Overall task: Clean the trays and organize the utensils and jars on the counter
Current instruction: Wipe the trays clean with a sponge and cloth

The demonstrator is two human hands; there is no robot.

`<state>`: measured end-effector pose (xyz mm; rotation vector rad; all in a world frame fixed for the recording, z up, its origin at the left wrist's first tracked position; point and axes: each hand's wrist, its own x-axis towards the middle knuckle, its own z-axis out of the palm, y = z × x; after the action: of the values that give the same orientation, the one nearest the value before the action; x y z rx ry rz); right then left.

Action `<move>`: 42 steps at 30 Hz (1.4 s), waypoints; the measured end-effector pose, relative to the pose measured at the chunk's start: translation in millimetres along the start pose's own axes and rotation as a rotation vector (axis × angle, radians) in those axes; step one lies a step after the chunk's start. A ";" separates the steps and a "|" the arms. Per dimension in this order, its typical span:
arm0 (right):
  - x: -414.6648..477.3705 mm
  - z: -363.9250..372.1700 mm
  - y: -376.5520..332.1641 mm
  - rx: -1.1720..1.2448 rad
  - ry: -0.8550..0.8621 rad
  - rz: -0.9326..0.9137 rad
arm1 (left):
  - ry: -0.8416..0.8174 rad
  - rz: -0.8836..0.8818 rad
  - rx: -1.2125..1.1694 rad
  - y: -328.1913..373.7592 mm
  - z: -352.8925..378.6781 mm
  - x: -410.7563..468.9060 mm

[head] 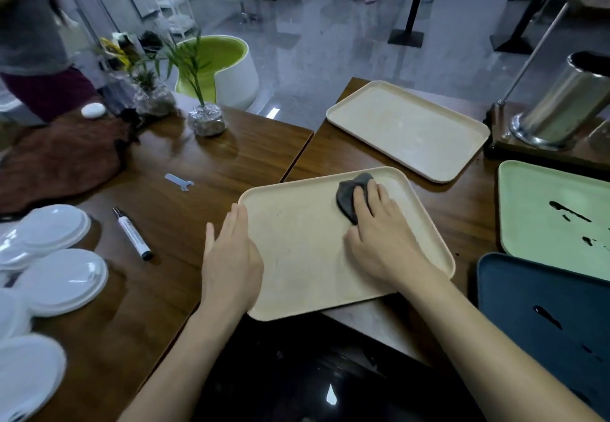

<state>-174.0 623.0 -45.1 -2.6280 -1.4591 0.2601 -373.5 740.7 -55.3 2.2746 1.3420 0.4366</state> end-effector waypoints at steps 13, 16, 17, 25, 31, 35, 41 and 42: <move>46.0 7.3 -41.3 -0.076 0.052 -0.407 | 0.044 0.028 -0.026 -8.7 5.2 2.7; 47.5 15.1 -59.0 -0.003 0.096 -0.415 | 0.052 -0.007 -0.043 -4.7 3.2 3.0; 44.7 19.3 -65.4 0.019 0.075 -0.460 | 0.058 -0.013 -0.050 -1.4 1.8 1.5; -47.1 9.3 -24.5 0.011 -0.045 -0.709 | 0.040 -0.017 -0.012 1.0 -0.1 1.9; 1.7 -5.7 -20.3 -0.026 0.003 -0.509 | 0.017 0.065 0.089 -6.8 9.9 9.2; 44.8 15.5 -48.4 0.005 0.071 -0.414 | 0.030 0.057 0.059 -8.1 10.8 7.7; -17.7 22.5 -49.2 0.052 -0.011 -0.694 | 0.040 0.051 0.027 -9.2 10.3 7.4; -28.2 17.5 -41.4 0.073 -0.031 -0.689 | 0.042 0.053 0.027 -9.1 9.6 7.0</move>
<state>-226.6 621.2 -51.8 -1.9121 -2.1894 0.2654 -372.2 748.5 -68.1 2.3394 1.3177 0.4895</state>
